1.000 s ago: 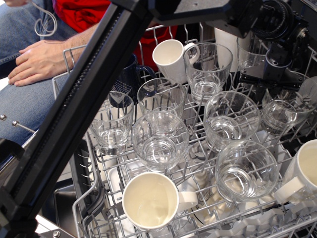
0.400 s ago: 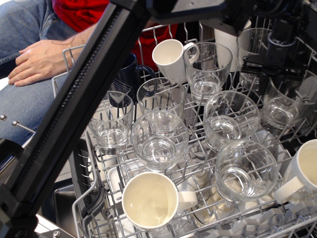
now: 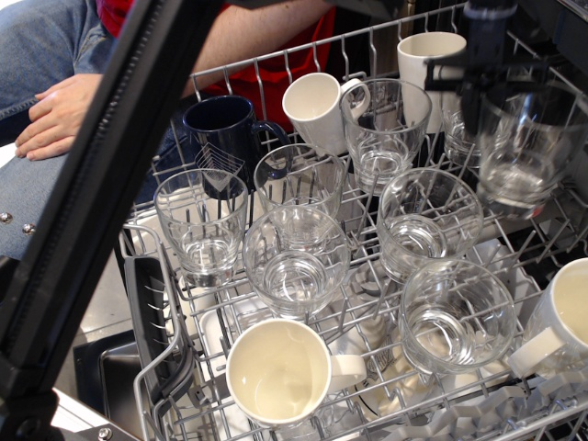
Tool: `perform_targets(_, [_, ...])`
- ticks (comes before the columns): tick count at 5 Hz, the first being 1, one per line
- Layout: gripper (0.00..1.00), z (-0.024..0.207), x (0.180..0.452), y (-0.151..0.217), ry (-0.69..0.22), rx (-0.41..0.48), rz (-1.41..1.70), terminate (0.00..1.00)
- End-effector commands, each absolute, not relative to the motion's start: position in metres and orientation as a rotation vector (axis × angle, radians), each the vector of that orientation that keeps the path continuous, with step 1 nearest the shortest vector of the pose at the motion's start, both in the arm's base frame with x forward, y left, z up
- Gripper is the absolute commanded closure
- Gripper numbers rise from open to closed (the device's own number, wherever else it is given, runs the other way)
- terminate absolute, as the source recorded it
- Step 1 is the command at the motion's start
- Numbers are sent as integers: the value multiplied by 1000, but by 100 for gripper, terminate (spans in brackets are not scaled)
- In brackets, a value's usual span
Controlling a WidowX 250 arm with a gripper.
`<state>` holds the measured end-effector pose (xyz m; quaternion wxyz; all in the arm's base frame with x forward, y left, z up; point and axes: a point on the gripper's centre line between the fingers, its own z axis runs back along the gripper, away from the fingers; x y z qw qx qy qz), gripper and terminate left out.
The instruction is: Pick up glass cup
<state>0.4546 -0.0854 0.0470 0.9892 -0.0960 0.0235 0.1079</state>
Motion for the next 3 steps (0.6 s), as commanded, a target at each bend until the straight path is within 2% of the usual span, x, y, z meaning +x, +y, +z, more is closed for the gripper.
perform_targets(1, [100,142,452,-89,-171,-391,188,0])
perform_targets(2, [100,152,449,-88,-191,-411,183,0])
perform_targets(3, [100,151,452,-86,-245,-381,190,100])
